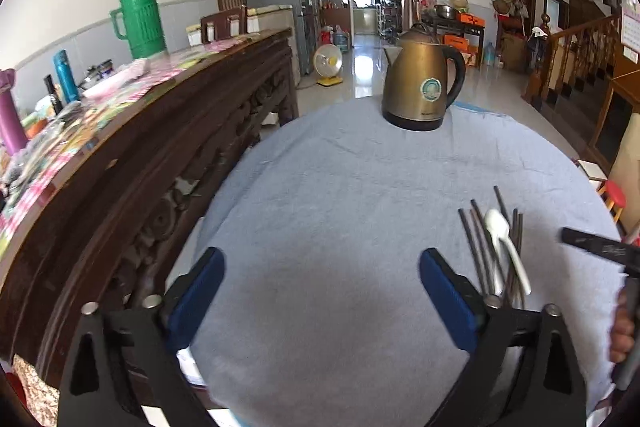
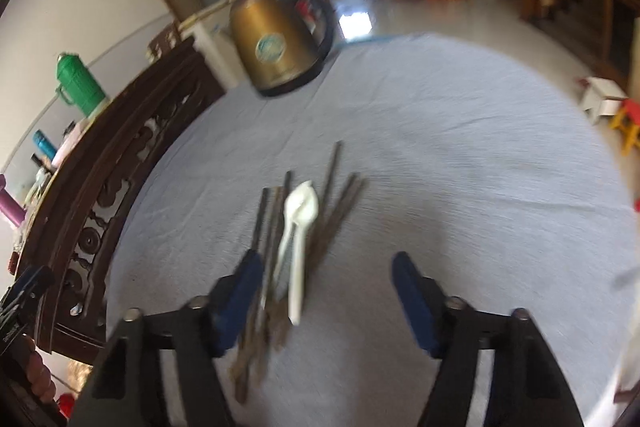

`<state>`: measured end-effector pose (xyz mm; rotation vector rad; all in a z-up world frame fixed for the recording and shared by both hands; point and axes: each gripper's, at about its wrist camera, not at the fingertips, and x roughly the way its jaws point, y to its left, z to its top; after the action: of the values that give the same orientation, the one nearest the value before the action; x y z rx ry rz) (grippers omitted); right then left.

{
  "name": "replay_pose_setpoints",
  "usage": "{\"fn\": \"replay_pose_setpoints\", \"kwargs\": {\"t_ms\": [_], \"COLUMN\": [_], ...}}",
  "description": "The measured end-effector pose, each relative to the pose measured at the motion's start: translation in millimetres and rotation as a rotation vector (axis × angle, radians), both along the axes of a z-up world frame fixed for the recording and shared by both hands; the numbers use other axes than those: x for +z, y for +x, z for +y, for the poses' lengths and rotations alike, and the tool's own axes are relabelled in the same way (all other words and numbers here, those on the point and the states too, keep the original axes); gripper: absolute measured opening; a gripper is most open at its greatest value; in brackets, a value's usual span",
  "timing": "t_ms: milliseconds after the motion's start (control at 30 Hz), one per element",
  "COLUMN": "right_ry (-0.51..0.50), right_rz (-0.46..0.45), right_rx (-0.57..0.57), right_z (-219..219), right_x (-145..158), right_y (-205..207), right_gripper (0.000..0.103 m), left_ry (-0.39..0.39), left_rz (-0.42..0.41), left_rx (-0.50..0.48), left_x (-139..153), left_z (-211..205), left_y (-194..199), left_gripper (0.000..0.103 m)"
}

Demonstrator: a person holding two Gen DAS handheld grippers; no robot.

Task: Organize utensils
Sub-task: 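Lower both tools toward the chopsticks and white spoons on the cloth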

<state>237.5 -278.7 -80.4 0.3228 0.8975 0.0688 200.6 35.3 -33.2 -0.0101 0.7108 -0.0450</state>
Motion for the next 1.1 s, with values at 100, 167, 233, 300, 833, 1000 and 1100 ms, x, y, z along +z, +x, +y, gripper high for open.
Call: {"fn": "replay_pose_setpoints", "kwargs": {"t_ms": [100,167,233,300,833,1000,1100], "right_ry": [-0.049,-0.021,-0.054,-0.088,0.132,0.139,0.126], "right_rz": [0.055,0.083,0.121,0.163,0.109,0.107,0.115], "right_rx": [0.072,0.088,0.094,0.100,0.004,-0.055,-0.066], "right_z": [19,29,39,45,-33,-60,-75], "right_x": [-22,-35,-47,-62,-69,-67,-67], "right_y": [36,55,64,72,-13,-36,-40], "right_gripper": [0.053,0.049,0.043,0.033,0.009,0.012,0.029], "left_ry": [0.009,0.016,0.017,0.013,-0.011,0.055,0.114], "left_rz": [0.056,0.082,0.106,0.127,0.271,0.347,0.401], "left_rx": [-0.034,-0.060,-0.081,-0.099,-0.350,-0.412,-0.415], "left_x": [-7,-13,-19,-26,-71,-99,-116], "left_z": [-12,-22,-30,-36,-161,-211,-230], "left_y": [14,20,27,32,108,135,144], "left_gripper": [0.092,0.088,0.084,0.083,0.074,0.074,0.074]}}
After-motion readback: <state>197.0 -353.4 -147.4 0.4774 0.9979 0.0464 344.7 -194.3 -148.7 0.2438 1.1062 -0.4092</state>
